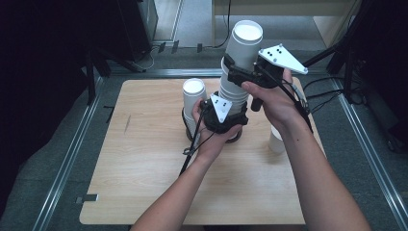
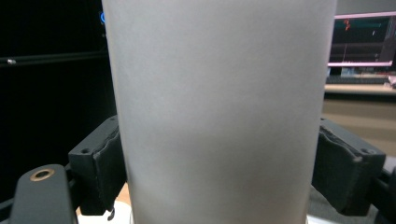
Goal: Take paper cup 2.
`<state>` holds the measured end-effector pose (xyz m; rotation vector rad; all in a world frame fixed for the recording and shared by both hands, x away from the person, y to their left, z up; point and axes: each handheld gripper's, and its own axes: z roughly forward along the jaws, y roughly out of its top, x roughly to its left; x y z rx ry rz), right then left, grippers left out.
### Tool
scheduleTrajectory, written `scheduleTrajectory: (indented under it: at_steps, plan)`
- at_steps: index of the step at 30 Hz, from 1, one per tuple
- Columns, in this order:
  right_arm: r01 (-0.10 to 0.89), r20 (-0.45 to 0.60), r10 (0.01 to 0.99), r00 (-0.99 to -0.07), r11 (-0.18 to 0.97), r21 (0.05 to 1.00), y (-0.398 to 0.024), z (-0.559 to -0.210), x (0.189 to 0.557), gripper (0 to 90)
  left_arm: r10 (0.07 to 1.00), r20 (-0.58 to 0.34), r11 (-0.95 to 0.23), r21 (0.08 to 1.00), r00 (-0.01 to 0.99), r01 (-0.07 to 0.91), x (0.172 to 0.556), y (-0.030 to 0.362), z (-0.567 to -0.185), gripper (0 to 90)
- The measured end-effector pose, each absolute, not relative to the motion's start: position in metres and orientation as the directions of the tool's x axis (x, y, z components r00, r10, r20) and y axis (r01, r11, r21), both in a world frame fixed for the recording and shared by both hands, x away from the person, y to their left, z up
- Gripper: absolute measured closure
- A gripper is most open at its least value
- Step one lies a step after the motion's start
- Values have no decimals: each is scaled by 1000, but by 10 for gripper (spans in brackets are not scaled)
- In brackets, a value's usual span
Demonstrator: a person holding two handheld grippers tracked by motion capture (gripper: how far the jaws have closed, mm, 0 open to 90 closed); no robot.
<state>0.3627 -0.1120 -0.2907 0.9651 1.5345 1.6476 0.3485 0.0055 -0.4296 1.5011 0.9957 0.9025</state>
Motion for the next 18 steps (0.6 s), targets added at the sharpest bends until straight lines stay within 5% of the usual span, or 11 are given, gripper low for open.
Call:
scheduleTrajectory:
  at_steps: [18]
  plan:
    - [-85,50,876,-480,-103,991,-119,-259,342,156,929,43,-94,988,368,121,348,7,-430,72]
